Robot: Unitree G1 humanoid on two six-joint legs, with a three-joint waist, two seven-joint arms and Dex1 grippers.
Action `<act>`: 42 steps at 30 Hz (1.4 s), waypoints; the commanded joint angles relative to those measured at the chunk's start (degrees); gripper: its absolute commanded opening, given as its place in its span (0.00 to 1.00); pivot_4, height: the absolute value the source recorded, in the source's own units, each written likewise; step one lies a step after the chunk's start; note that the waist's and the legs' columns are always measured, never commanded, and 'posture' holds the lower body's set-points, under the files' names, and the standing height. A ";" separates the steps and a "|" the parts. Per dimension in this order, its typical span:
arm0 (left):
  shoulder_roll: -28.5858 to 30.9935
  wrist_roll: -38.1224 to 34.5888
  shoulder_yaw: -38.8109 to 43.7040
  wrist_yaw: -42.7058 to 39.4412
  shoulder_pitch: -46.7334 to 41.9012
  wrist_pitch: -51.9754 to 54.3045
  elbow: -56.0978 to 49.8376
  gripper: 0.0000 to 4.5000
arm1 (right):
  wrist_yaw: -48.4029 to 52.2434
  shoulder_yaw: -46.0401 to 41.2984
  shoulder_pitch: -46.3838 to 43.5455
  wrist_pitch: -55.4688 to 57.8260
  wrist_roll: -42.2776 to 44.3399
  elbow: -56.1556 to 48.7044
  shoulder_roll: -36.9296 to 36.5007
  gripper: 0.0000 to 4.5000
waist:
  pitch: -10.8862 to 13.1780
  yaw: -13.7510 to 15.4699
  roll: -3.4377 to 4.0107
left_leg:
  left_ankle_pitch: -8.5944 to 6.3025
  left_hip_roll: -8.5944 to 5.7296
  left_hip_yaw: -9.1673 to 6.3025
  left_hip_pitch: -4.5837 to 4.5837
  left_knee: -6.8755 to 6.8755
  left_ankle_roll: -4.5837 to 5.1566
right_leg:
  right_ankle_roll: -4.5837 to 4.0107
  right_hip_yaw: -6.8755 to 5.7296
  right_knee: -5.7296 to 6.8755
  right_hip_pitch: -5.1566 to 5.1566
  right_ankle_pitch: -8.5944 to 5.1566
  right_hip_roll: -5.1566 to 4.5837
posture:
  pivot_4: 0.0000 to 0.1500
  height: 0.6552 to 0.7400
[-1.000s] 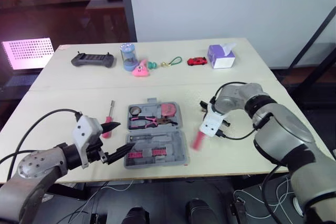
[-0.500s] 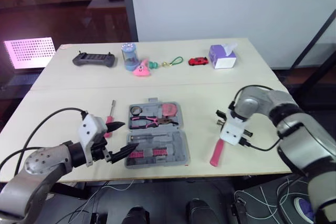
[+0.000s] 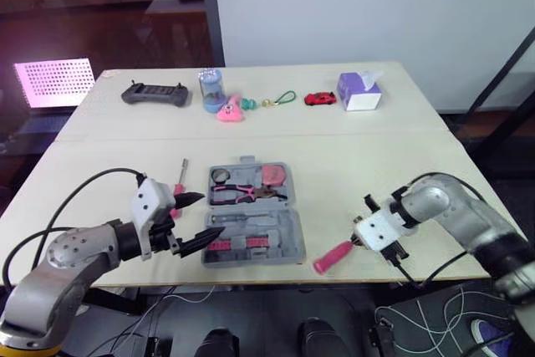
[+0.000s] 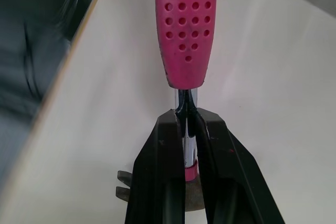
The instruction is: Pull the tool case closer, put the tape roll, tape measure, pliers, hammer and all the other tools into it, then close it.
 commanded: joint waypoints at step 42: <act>0.66 1.41 -0.51 -3.02 -4.03 -2.95 1.99 1.00 | -43.00 -21.11 4.23 39.67 14.35 -1.23 27.26 0.71 | -0.08 -0.73 -0.13 | -0.01 0.00 -0.03 0.01 -0.04 0.02 | 0.01 -0.01 0.02 -0.03 0.00 0.04 | 1.00 1.00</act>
